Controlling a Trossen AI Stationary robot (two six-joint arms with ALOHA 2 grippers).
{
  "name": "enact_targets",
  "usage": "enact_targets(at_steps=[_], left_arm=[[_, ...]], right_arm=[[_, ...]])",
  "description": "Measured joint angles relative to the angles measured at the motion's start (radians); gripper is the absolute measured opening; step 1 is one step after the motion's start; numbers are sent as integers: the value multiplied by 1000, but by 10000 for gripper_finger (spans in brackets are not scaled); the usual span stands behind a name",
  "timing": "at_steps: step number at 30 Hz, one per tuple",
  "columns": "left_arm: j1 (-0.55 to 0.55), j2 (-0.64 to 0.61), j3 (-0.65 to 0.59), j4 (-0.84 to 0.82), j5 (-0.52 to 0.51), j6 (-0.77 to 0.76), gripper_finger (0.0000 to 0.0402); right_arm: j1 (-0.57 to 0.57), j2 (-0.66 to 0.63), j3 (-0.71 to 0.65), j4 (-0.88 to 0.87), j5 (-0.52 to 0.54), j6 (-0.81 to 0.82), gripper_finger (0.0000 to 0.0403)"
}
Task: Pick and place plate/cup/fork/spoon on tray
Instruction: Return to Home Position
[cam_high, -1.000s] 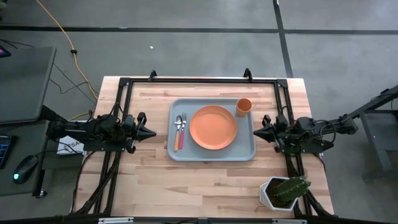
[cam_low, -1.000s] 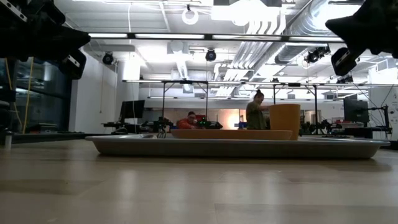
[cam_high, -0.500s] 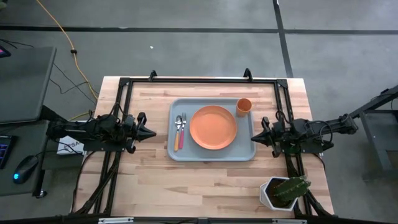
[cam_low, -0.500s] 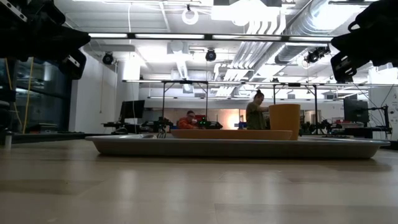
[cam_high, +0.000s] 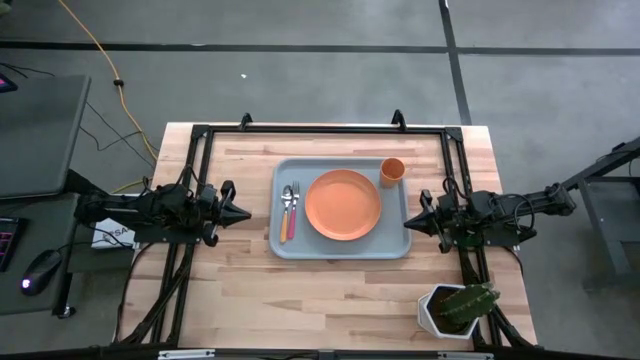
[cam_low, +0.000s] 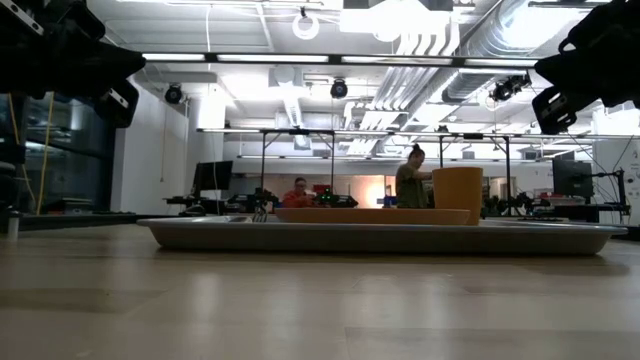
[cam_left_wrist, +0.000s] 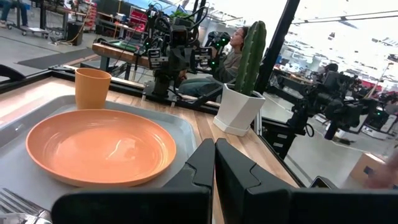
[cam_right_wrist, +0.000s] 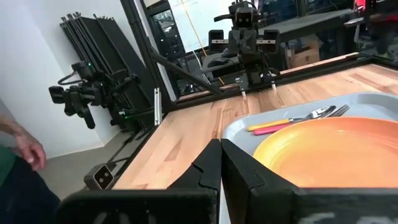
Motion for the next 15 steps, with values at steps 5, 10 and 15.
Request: enact_targets(at_steps=[5,10,15], left_arm=[[0,0,0,0,0,0,0],[0,0,0,0,0,0,0],[0,0,0,0,0,0,0]], right_arm=[[0,0,0,-1,0,0,0],[0,0,0,-1,0,-7,0],[0,0,0,-1,0,1,0]])
